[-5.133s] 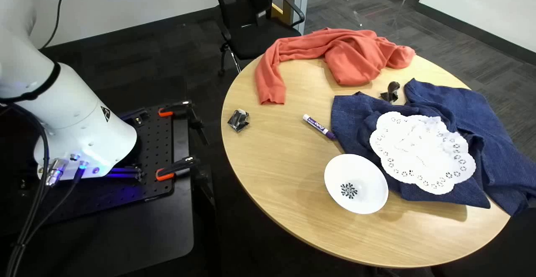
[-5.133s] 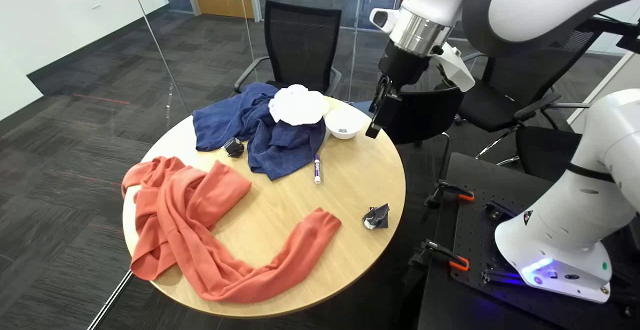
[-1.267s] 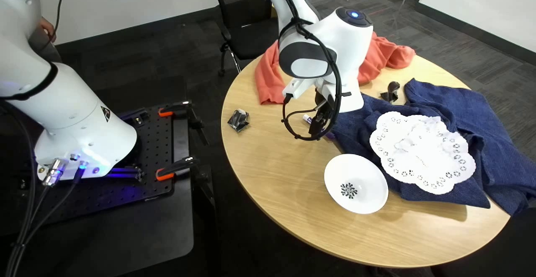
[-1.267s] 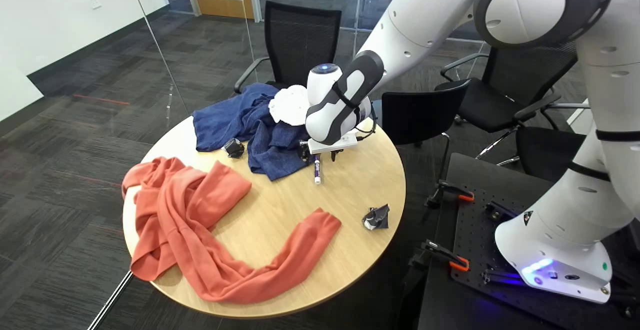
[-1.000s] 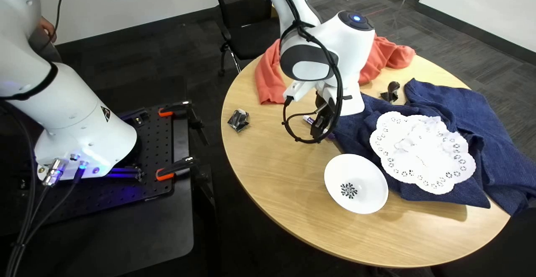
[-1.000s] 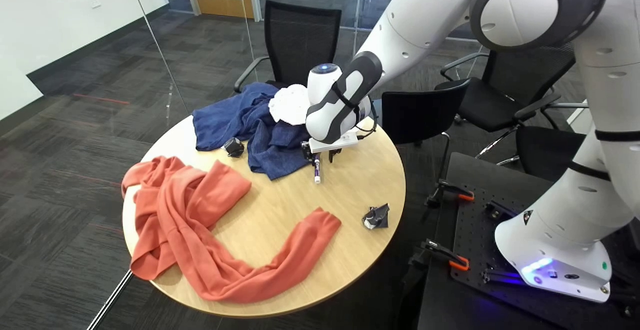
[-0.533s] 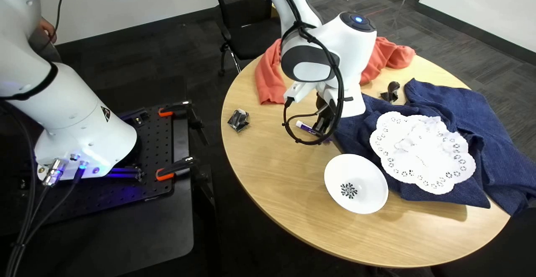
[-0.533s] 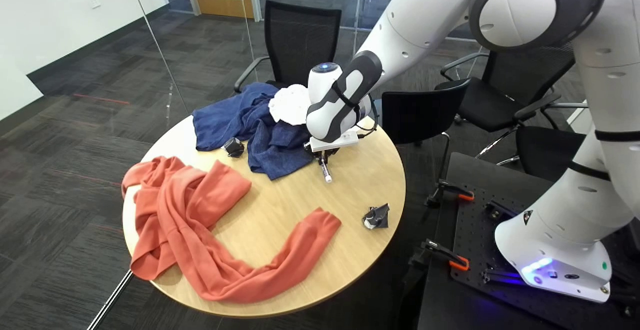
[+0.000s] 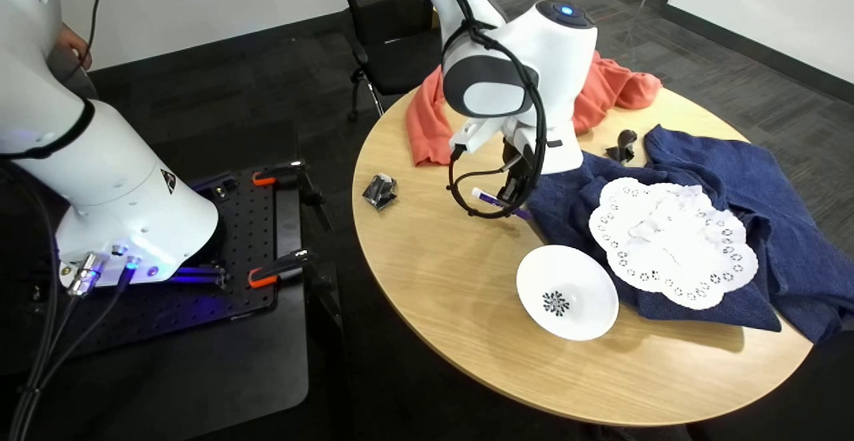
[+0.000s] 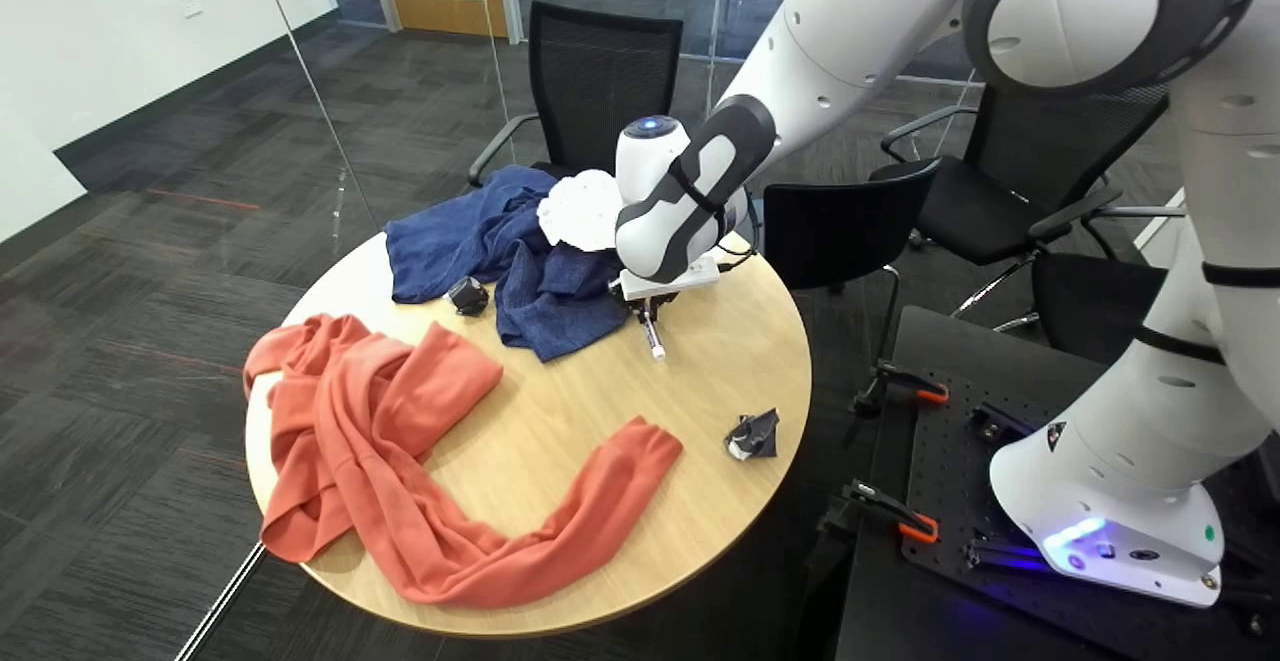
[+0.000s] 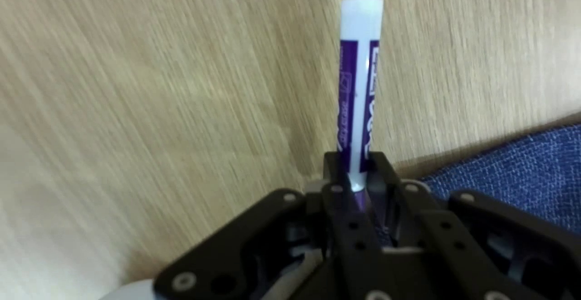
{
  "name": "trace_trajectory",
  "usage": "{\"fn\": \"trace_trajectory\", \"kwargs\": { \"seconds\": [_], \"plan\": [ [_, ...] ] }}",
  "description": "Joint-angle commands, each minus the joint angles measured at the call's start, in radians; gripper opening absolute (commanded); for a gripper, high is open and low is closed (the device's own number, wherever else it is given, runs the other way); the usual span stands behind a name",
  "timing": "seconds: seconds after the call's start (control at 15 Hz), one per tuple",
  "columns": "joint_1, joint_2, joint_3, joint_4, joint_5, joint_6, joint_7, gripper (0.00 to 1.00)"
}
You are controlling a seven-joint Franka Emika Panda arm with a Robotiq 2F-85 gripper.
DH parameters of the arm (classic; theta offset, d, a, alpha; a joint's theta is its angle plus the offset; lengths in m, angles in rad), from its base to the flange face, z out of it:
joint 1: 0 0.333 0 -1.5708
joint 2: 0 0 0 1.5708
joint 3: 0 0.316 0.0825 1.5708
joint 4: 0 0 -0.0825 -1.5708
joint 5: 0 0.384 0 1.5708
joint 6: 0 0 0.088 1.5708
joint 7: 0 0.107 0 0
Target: Pick up the pen from the table and put it in the bowl
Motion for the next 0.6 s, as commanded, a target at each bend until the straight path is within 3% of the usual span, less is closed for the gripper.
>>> {"fn": "trace_trajectory", "kwargs": {
  "seconds": [0.0,0.27,0.53],
  "plan": [
    [0.076,-0.174,-0.072,-0.163,-0.052,0.056,0.101,0.05],
    [0.141,-0.299,-0.171,-0.265,-0.160,0.138,0.246,0.05],
    [0.186,-0.358,-0.295,-0.290,-0.335,0.181,0.442,0.05]
  ]
}}
